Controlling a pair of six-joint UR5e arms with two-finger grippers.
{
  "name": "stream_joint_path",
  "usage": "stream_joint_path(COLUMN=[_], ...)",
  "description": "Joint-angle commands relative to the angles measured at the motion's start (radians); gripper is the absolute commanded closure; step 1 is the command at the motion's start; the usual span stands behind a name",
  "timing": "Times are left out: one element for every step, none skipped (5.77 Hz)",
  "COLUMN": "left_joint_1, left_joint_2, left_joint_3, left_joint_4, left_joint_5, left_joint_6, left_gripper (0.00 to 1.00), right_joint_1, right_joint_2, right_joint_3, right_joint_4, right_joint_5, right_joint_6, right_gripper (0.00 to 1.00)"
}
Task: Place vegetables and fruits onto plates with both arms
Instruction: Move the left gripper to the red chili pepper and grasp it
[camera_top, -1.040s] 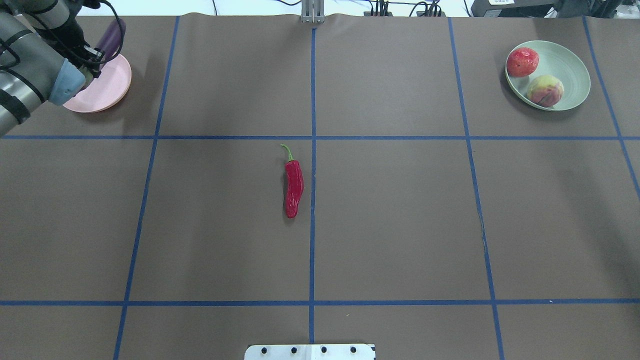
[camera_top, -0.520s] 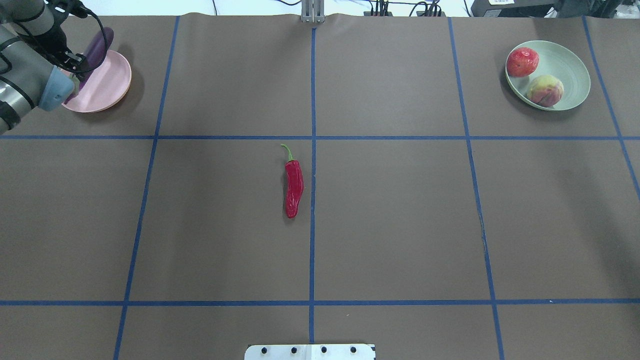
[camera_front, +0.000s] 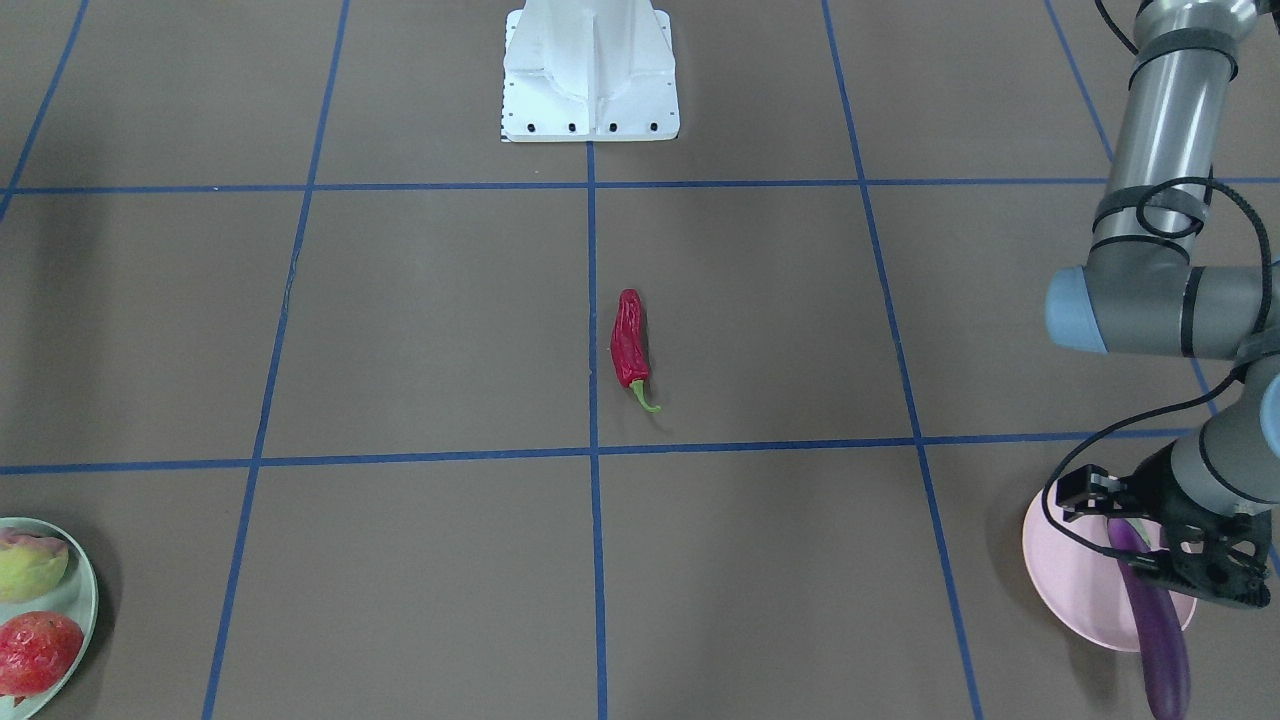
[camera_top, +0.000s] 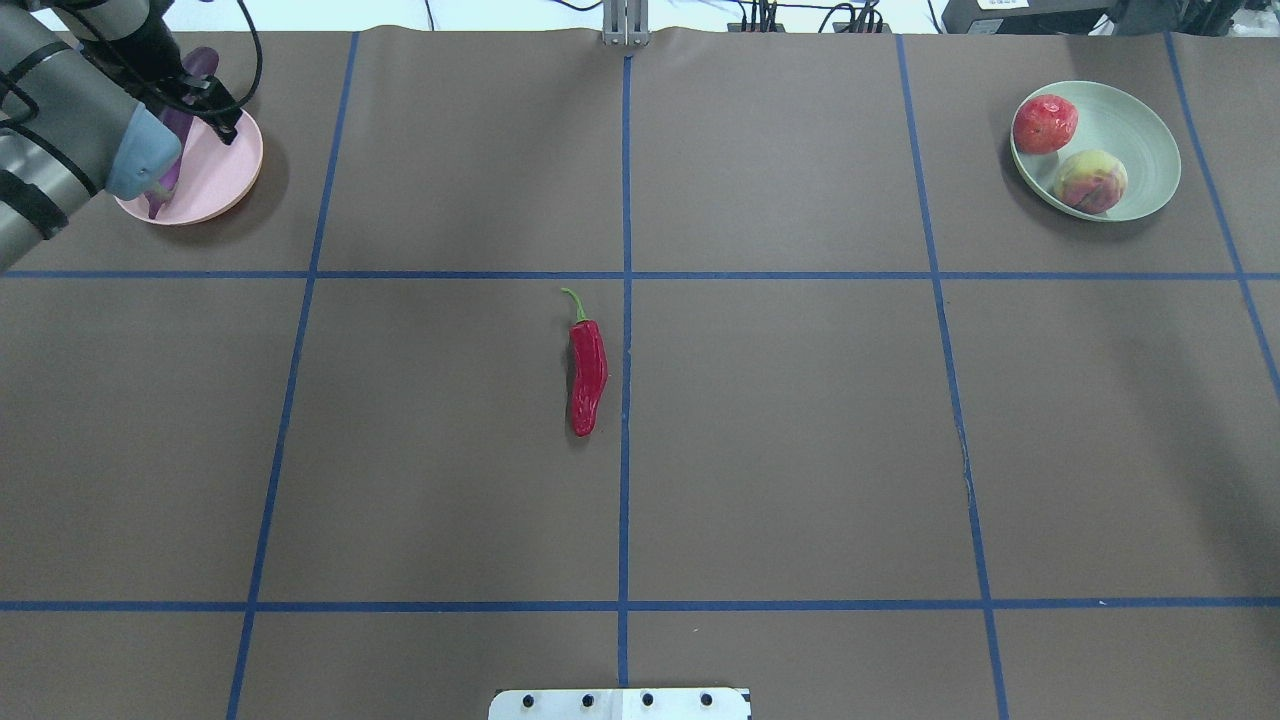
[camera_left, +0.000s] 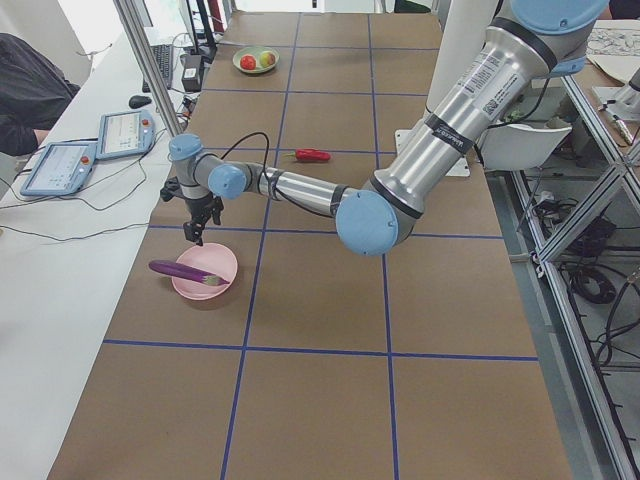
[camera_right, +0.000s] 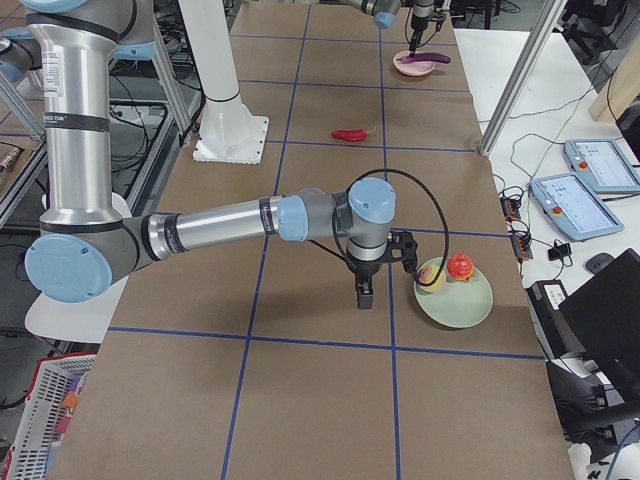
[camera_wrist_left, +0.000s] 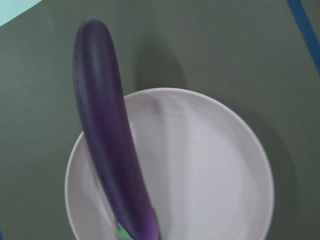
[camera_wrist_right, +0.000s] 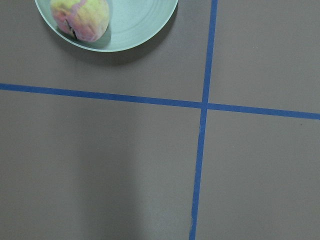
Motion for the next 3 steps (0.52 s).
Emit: stream_joint_path(left_joint_1=[0.174, 0.295, 0.389], left_joint_2=[-0.067, -0.148, -0.202], left_joint_3=[-0.11, -0.109, -0.109], left_joint_4=[0.005, 0.005, 0.005], left_joint_5=[-0.027, -0.025, 0.042], left_joint_6=[-0.379, -0.561, -0.694], left_gripper=[0.01, 0.01, 0.01], right_joint_1=[0.0, 0.0, 0.0], right_joint_2=[0.0, 0.0, 0.0], right_joint_3=[0.0, -0.002, -0.002], right_joint_4=[0.0, 0.0, 0.0], right_joint_5=[0.001, 0.001, -0.001], right_joint_6=[0.0, 0.0, 0.0], right_gripper=[0.0, 0.0, 0.0])
